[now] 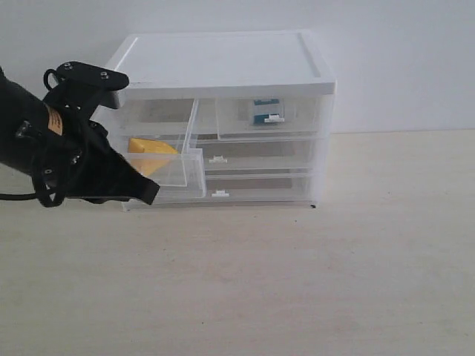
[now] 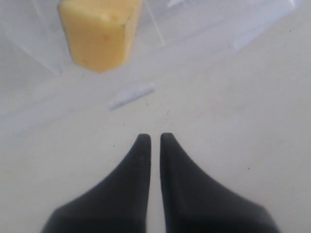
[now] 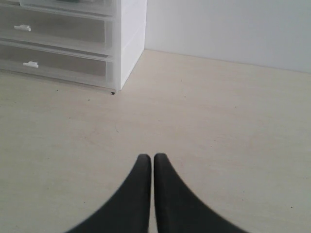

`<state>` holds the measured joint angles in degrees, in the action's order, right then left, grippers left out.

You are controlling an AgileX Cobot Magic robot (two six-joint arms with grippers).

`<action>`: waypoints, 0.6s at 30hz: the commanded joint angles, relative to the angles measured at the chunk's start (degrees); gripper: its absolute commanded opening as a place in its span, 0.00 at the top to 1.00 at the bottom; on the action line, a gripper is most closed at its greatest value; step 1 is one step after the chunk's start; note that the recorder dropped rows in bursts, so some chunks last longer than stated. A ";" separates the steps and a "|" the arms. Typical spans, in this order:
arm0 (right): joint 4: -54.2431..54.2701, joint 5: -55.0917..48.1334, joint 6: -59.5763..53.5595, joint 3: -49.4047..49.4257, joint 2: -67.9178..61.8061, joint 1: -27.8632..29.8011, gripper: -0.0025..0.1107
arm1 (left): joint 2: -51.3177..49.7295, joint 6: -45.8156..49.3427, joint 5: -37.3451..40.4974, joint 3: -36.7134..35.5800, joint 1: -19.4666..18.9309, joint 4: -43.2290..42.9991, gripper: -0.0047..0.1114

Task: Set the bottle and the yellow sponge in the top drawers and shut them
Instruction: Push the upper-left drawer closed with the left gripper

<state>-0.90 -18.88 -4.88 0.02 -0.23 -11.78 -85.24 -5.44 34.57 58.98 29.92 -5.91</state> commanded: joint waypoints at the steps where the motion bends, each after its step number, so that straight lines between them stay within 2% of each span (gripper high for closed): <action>1: 0.18 0.41 -0.03 -0.02 0.23 0.35 0.98 | -1.21 -0.52 -3.64 1.94 -0.03 0.49 0.92; 6: 0.18 0.41 -0.03 -0.02 0.23 0.35 0.98 | -4.00 -2.50 -8.26 3.51 -0.03 -4.05 0.92; 18: 0.18 0.41 -0.03 -0.02 0.23 0.35 0.98 | -13.03 -7.16 -12.20 12.54 -0.36 -15.70 0.92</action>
<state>-0.90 -18.88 -4.88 0.02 -0.23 -11.78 -96.55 -11.21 24.96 70.11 29.92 -19.65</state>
